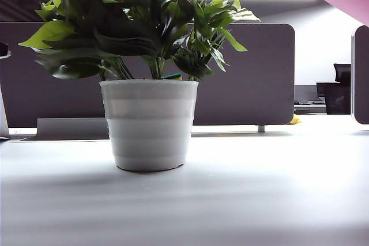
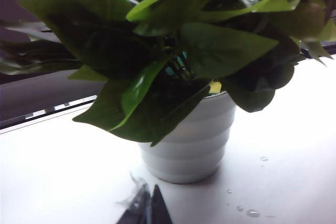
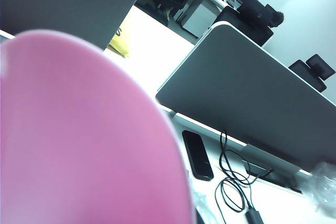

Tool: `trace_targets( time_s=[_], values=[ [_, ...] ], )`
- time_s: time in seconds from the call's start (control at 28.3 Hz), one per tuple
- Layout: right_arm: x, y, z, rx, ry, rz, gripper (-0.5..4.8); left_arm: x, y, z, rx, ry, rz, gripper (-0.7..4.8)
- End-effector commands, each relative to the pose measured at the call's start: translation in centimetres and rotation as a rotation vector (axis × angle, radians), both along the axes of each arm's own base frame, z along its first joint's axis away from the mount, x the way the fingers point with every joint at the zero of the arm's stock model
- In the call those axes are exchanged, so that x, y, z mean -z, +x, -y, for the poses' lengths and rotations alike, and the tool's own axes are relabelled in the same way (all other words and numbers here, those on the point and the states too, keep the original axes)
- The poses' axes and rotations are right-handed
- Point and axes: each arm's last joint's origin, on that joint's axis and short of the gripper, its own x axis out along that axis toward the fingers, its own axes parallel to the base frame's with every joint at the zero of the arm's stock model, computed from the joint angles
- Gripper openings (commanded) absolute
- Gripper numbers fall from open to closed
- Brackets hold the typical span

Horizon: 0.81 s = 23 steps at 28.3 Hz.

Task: Pick up the watering can from the table, water the potted plant, and put the can back.

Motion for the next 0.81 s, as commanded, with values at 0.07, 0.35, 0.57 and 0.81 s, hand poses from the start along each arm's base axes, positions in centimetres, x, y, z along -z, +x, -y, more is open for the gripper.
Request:
trace_targets(
  time_s=[0.07,0.35,0.57,0.81],
  values=[
    [-2.1,-1.0,0.2,0.029,0.016,0.146,-0.08,-0.1,0.0,0.0,0.002,-0.005,0.011,-0.05],
    [-3.0,-1.4,0.3,0.041,-0.038,0.157,-0.08,-0.1,0.0,0.0,0.002,-0.005,0.011,-0.05],
    [-3.1,-1.5,0.4,0.041,-0.056,0.157,-0.08,-0.1,0.0,0.0,0.002,-0.005,0.01,-0.05],
    [-3.2,-1.5,0.4,0.041,-0.075,0.158,-0.09,-0.1,0.0,0.0,0.002,-0.005,0.011,-0.05]
  ],
)
